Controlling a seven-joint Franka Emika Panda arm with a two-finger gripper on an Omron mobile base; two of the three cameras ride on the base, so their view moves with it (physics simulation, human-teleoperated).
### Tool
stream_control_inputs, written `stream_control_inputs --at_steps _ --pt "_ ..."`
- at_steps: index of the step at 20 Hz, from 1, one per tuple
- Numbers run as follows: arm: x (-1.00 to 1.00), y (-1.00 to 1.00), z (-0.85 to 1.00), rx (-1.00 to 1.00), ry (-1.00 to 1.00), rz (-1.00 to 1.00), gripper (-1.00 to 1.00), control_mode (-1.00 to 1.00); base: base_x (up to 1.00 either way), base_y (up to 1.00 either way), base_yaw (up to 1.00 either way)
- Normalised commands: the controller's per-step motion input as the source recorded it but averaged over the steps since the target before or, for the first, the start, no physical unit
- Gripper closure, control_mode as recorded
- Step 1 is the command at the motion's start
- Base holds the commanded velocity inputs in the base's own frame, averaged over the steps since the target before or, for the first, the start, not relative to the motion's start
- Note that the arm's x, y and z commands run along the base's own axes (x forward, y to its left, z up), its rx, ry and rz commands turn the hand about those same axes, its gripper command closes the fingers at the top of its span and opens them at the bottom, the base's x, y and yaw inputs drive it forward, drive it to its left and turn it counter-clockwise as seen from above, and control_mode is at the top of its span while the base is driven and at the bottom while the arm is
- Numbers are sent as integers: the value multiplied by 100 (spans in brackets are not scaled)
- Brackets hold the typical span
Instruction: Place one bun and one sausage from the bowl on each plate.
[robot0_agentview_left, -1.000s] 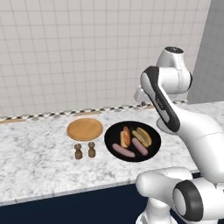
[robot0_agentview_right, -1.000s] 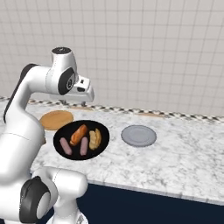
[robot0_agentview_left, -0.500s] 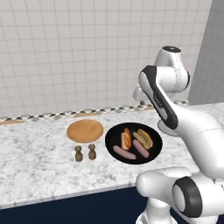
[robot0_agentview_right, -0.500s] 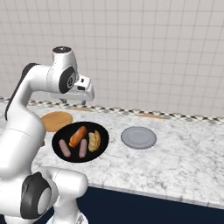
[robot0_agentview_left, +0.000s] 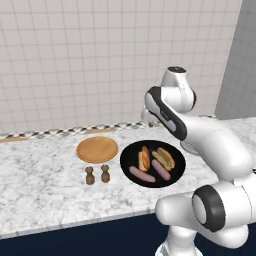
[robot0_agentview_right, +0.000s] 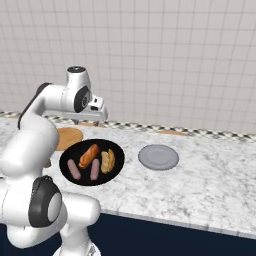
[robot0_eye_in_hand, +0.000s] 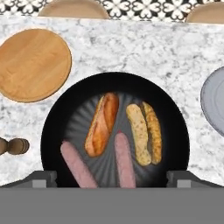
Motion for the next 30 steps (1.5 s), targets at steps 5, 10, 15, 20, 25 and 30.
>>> stream_control_inputs --at_steps 5,10,15,20,25,30 --pt "8 39 -93 -4 4 0 -100 -100 0 0 0" --pt "19 14 -89 -9 2 0 -100 -100 0 0 0" --pt "10 0 -69 -6 1 0 -100 -100 0 0 0" --pt "17 0 -54 0 1 0 -100 -100 0 0 0" --pt "32 -5 -39 0 0 0 -100 -100 0 0 0" --pt "26 0 -27 4 1 0 -100 -100 0 0 0"
